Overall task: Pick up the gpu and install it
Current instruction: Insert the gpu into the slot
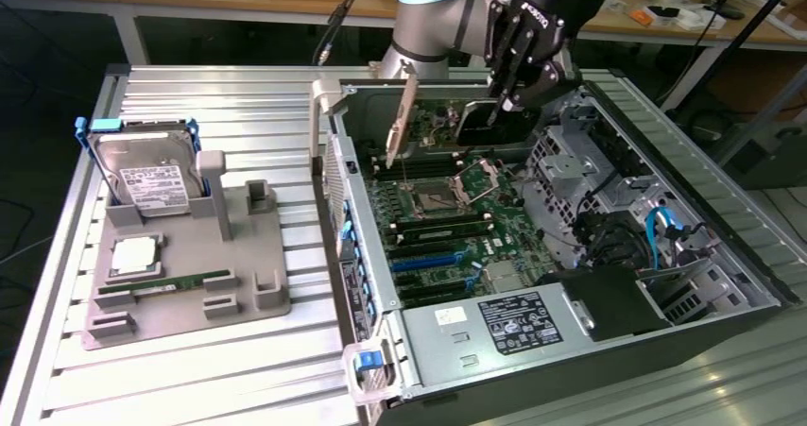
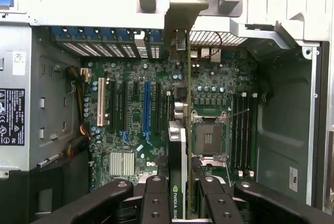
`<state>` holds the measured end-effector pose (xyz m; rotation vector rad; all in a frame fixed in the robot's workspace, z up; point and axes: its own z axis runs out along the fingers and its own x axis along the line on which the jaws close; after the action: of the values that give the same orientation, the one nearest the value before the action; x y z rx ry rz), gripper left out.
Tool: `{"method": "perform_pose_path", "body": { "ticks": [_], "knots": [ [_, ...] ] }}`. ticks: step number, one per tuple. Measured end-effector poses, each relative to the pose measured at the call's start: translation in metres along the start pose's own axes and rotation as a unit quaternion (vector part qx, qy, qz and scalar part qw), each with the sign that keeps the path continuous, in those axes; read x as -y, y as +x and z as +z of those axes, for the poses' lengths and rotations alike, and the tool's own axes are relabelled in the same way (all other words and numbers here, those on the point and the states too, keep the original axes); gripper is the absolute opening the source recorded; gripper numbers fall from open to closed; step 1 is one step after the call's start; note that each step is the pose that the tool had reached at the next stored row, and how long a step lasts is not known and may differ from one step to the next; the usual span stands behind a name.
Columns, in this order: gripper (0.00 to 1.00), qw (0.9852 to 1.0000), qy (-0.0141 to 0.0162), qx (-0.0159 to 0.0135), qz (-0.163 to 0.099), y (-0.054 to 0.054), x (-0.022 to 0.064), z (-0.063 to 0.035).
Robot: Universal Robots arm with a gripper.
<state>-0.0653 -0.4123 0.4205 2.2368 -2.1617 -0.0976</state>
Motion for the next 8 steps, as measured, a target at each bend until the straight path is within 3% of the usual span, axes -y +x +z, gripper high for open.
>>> {"method": "perform_pose_path", "body": {
  "ticks": [1,2,5,6,8],
  "knots": [
    [0.27,1.0000,0.0011,0.0000,0.000,0.0000,0.0000,0.0000],
    [0.27,1.0000,0.0044,-0.0002,0.000,0.0000,0.0000,0.0000],
    [0.27,0.9998,0.0190,-0.0006,0.000,0.0000,0.0000,0.0002],
    [0.27,0.9998,0.0222,-0.0007,0.000,0.0000,0.0000,0.0003],
    [0.27,0.9997,0.0228,-0.0007,-0.001,0.0000,0.0001,0.0004]
  ]
}}
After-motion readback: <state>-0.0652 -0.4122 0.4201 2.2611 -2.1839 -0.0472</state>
